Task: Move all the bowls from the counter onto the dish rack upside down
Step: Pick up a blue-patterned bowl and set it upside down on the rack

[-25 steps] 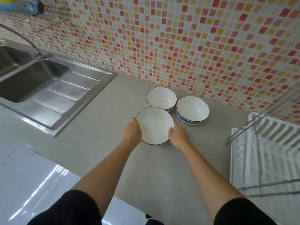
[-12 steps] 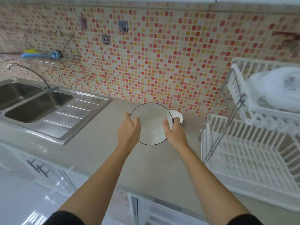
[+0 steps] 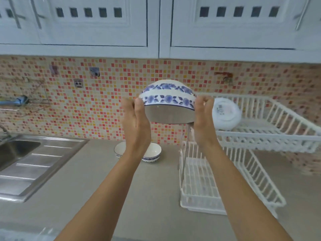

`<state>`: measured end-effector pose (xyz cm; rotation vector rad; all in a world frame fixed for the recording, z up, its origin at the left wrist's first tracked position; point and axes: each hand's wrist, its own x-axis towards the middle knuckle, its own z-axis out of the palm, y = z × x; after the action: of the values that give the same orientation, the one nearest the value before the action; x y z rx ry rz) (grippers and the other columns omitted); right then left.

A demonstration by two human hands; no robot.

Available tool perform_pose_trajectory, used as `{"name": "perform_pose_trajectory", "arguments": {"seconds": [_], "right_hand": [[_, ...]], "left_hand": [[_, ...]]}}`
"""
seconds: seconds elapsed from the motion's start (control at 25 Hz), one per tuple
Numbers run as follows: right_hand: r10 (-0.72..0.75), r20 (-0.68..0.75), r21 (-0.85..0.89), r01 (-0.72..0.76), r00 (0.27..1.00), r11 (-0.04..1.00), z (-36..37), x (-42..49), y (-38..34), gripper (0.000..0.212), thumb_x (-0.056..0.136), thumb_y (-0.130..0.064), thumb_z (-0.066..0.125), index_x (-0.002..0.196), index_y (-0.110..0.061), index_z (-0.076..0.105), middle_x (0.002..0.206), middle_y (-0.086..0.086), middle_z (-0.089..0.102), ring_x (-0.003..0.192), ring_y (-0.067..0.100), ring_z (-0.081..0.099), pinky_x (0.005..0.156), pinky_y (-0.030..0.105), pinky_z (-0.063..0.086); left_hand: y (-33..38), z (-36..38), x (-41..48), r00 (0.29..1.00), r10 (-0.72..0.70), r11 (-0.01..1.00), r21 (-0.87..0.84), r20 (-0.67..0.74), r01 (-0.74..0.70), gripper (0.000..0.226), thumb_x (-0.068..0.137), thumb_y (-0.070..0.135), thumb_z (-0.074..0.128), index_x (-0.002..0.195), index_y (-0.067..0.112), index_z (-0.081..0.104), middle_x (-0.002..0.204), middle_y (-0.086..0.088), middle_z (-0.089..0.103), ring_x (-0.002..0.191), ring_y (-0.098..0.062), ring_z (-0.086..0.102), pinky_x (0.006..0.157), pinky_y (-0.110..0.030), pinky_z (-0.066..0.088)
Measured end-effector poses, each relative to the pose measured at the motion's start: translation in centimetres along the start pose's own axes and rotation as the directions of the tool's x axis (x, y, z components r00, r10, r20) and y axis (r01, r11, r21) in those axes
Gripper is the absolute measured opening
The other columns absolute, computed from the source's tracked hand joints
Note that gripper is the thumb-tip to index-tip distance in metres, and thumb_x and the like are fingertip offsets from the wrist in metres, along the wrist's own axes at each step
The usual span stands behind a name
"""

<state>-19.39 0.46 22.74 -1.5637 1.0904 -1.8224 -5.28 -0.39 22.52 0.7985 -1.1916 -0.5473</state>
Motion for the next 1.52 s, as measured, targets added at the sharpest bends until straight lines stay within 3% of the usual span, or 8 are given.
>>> {"name": "perform_pose_trajectory", "arguments": {"seconds": [0.16,0.32,0.56,0.64,0.76,0.96,1.24,1.52], "right_hand": [[-0.09,0.092,0.001,0.09,0.992,0.996,-8.9,2.4,-1.4,0.083,0.064,-0.079,0.056,0.133,-0.04,0.032,0.132,-0.013,0.05,0.125,0.011,0.051,0.108,0.038,0.041],[-0.064,0.137,-0.154,0.085,0.988,0.984,-19.3,5.0,-1.4,0.109,0.054,-0.083,0.061,0.144,-0.029,0.029,0.137,-0.005,0.051,0.128,0.016,0.052,0.109,0.042,0.041],[-0.107,0.211,-0.264,0.162,0.972,0.951,-32.3,7.5,-0.3,0.085,0.055,-0.076,0.068,0.13,-0.051,0.036,0.136,-0.008,0.048,0.118,0.013,0.058,0.089,0.032,0.054],[-0.092,0.254,-0.287,0.166,0.963,0.943,-35.2,8.7,0.9,0.082,0.054,-0.071,0.073,0.125,-0.051,0.039,0.135,-0.008,0.047,0.118,0.018,0.058,0.087,0.037,0.056],[0.003,0.334,-0.384,0.133,0.942,0.914,-38.4,10.9,2.7,0.086,0.052,-0.059,0.082,0.124,-0.045,0.037,0.134,0.001,0.045,0.119,0.021,0.056,0.084,0.03,0.057],[0.327,0.462,-0.704,0.117,0.825,0.7,-40.3,14.6,5.8,0.118,0.051,-0.046,0.087,0.147,-0.038,0.018,0.143,-0.021,0.029,0.128,0.005,0.038,0.104,0.026,0.039],[0.452,0.536,-0.836,0.374,0.713,0.4,-38.8,17.6,10.0,0.129,0.034,-0.084,0.071,0.143,-0.036,0.022,0.145,-0.009,0.039,0.128,0.017,0.043,0.104,0.043,0.043],[0.477,0.574,-0.815,0.408,0.666,0.411,-37.9,18.1,10.7,0.113,0.044,-0.07,0.08,0.138,-0.034,0.028,0.135,-0.01,0.047,0.116,0.015,0.05,0.095,0.037,0.047]], "left_hand": [[2.1,7.3,0.0,0.982,0.056,0.98,-0.196,0.181,-0.02,0.02,0.081,0.049,0.036,0.093,0.034,0.042,0.099,0.008,0.054,0.092,-0.005,0.054,0.084,-0.03,0.044],[3.6,15.6,-1.5,0.916,0.134,0.991,-0.045,0.379,-0.127,0.058,0.085,0.045,0.028,0.137,0.023,0.043,0.123,0.012,0.049,0.119,-0.012,0.039,0.096,-0.011,0.03],[1.6,26.4,-1.9,0.75,0.03,0.983,0.116,0.661,-0.142,0.081,0.077,0.073,0.042,0.148,0.037,0.025,0.147,0.007,0.045,0.137,-0.022,0.037,0.112,-0.051,0.031],[1.1,29.2,-2.4,0.701,0.03,0.966,0.161,0.713,-0.204,0.101,0.063,0.079,0.06,0.148,0.037,0.023,0.146,0.005,0.047,0.133,-0.021,0.046,0.108,-0.048,0.042],[0.3,32.0,-2.7,0.645,-0.021,0.929,0.253,0.764,-0.269,0.123,0.057,0.065,0.073,0.154,0.028,0.007,0.153,0.004,0.036,0.135,-0.015,0.043,0.11,-0.036,0.041],[-2.7,34.6,-2.6,0.564,-0.219,0.839,0.449,0.796,-0.308,0.118,0.065,0.05,0.08,0.153,0.029,0.004,0.155,-0.003,0.03,0.135,-0.023,0.04,0.11,-0.035,0.038],[-5.4,36.5,-3.2,0.495,-0.445,0.61,0.657,0.746,-0.442,0.122,0.068,0.051,0.078,0.154,0.018,-0.003,0.15,-0.012,0.036,0.135,-0.03,0.039,0.106,-0.036,0.038],[-6.2,36.6,-3.8,0.504,-0.492,0.525,0.704,0.709,-0.478,0.12,0.075,0.053,0.07,0.153,0.015,-0.012,0.159,-0.016,0.014,0.142,-0.033,0.03,0.112,-0.041,0.033]]}}
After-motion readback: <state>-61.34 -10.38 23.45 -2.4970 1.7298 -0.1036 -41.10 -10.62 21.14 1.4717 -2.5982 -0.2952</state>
